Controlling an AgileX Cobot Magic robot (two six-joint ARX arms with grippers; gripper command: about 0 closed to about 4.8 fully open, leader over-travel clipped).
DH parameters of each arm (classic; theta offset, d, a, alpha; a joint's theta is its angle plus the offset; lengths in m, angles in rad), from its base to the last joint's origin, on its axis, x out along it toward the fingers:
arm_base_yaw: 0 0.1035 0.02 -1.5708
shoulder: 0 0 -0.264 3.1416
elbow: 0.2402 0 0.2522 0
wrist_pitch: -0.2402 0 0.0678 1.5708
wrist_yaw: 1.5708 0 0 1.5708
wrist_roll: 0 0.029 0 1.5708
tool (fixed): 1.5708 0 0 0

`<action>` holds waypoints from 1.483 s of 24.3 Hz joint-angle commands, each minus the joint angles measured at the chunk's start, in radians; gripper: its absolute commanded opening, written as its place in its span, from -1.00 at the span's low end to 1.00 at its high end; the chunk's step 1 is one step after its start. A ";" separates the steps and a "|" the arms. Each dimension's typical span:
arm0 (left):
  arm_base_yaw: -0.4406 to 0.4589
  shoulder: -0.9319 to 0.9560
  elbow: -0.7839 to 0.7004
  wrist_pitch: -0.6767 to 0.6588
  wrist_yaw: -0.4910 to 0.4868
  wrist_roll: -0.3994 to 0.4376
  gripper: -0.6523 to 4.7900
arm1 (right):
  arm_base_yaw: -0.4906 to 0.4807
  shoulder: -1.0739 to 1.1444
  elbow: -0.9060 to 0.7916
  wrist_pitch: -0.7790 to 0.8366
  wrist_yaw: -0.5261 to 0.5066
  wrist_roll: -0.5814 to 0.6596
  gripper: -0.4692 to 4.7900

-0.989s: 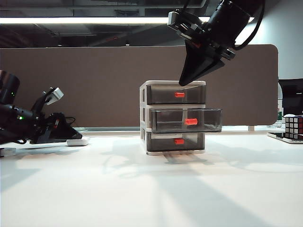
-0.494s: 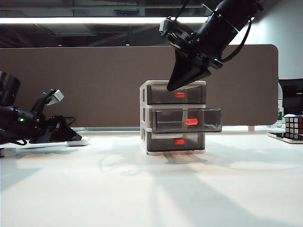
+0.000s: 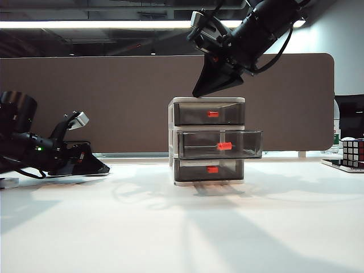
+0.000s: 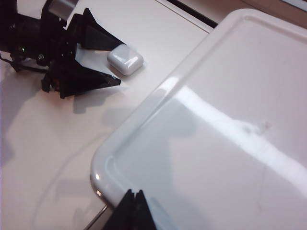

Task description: Open the second layer of the drawer on the table, pick up the earphone case on the table and put it in, and finally close the drawer.

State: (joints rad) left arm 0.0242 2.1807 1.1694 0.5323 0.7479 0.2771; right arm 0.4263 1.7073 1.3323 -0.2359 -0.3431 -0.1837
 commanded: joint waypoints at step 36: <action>-0.023 0.017 0.006 0.051 -0.001 -0.003 1.00 | 0.006 0.039 0.068 -0.200 0.011 0.004 -0.83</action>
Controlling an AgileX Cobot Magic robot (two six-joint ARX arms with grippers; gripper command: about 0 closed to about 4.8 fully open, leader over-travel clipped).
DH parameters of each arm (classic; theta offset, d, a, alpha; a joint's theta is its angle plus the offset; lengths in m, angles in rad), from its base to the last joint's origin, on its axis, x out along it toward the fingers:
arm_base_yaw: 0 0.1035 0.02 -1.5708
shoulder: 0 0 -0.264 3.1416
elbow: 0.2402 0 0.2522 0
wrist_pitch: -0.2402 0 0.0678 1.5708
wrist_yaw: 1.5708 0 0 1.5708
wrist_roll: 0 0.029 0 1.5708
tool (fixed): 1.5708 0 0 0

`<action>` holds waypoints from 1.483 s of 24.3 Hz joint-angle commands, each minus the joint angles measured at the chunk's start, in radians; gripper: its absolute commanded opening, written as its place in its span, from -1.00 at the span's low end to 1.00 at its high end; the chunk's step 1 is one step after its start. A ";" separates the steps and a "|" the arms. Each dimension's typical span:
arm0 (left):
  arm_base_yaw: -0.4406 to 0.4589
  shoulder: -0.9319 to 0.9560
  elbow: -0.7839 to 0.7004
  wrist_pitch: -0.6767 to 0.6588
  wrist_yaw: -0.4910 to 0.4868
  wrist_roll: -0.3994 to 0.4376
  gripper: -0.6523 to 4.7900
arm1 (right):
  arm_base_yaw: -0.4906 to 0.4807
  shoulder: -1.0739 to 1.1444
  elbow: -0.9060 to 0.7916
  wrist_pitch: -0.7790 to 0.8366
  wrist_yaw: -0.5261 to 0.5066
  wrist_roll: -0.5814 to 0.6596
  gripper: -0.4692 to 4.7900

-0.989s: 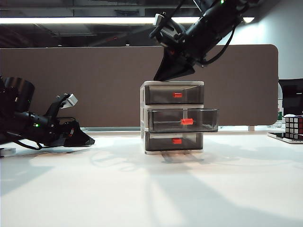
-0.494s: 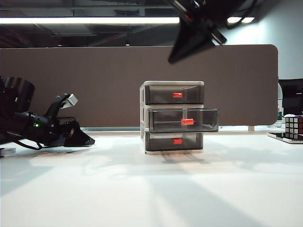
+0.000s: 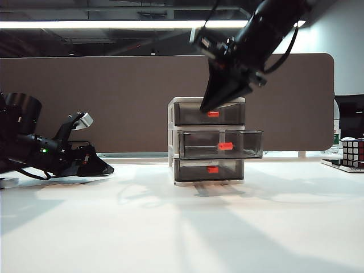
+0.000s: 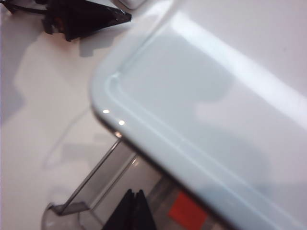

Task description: Open the second layer of the drawer on the table, pick up the earphone case on the table and put it in, and finally close the drawer.

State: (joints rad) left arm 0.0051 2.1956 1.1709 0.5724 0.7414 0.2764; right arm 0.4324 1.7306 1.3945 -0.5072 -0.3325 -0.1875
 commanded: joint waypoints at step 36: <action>-0.028 0.033 0.042 -0.059 -0.131 0.056 0.04 | 0.000 0.049 0.006 0.137 -0.003 0.031 -0.83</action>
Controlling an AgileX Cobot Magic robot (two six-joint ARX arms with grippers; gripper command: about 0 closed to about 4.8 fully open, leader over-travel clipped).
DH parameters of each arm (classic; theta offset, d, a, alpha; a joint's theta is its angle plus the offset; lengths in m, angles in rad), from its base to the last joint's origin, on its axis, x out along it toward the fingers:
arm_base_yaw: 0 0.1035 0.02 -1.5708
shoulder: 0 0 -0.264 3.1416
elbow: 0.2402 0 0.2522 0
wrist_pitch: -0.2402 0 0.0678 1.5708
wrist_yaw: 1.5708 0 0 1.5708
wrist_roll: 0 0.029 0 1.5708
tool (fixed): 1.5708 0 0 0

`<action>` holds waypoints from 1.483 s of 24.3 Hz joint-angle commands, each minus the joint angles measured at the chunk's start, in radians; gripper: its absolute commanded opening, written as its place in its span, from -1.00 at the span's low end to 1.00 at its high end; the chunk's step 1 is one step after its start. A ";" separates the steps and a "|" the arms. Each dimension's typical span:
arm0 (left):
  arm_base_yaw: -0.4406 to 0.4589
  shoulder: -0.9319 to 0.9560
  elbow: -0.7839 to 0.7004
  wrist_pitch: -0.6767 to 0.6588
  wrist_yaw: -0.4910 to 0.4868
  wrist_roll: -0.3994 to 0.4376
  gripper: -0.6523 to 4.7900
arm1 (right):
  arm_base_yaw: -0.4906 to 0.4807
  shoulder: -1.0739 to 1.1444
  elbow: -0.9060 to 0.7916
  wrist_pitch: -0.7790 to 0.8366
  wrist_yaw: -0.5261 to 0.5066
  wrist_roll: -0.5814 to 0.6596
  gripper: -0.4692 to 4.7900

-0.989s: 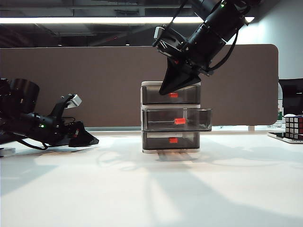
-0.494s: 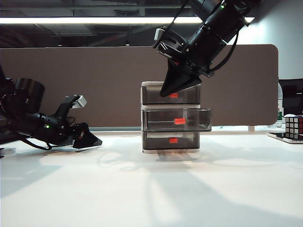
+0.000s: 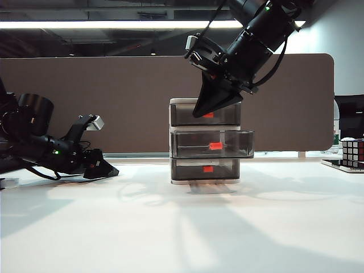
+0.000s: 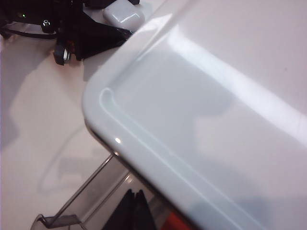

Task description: Open the second layer of the drawer on the table, pick up the earphone case on the table and put it in, and finally close the drawer.

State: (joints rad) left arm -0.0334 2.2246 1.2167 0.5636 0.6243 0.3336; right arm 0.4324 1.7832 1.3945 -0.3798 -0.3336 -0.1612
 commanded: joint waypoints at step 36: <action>0.020 -0.457 -0.182 -0.411 0.174 0.051 0.03 | 0.000 -0.084 0.006 -0.035 -0.028 0.004 -0.83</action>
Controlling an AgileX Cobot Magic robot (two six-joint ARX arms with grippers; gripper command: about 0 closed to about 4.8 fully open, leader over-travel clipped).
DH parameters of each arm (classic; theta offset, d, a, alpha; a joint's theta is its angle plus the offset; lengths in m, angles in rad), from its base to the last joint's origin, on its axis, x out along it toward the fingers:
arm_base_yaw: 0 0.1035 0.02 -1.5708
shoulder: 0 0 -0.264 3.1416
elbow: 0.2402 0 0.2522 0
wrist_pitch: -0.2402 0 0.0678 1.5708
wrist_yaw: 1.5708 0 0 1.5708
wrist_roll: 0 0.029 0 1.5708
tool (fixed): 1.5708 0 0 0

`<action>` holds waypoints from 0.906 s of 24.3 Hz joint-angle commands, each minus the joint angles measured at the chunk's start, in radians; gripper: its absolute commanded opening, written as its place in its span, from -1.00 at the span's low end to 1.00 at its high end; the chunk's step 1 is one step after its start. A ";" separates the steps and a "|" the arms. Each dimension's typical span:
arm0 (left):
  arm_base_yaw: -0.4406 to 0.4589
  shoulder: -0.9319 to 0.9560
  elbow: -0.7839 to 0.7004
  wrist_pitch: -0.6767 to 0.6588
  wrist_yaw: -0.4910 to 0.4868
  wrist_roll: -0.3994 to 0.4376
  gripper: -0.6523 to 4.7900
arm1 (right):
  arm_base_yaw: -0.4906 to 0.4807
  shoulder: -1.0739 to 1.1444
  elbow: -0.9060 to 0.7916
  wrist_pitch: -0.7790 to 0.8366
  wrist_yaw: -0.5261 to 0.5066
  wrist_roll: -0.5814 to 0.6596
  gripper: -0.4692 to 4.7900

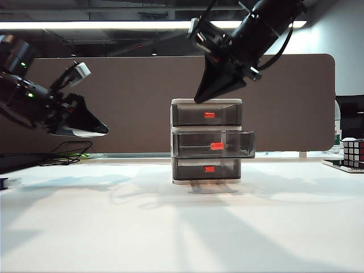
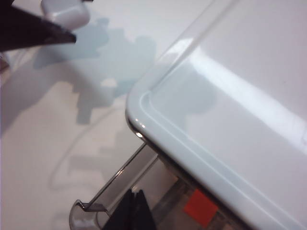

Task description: Open the second layer of the drawer on the table, pick up the earphone case on the table and put it in, and finally close the drawer.

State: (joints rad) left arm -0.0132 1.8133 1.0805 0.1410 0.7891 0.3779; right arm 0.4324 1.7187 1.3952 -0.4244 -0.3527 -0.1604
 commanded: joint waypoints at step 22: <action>-0.343 -0.201 -0.230 0.308 -0.114 -0.235 0.03 | 0.000 -0.068 0.006 -0.020 -0.010 0.003 -0.83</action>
State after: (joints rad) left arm -0.3412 1.6176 0.8490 0.3973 0.6838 0.1699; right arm 0.4320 1.6600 1.3960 -0.4469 -0.3565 -0.1604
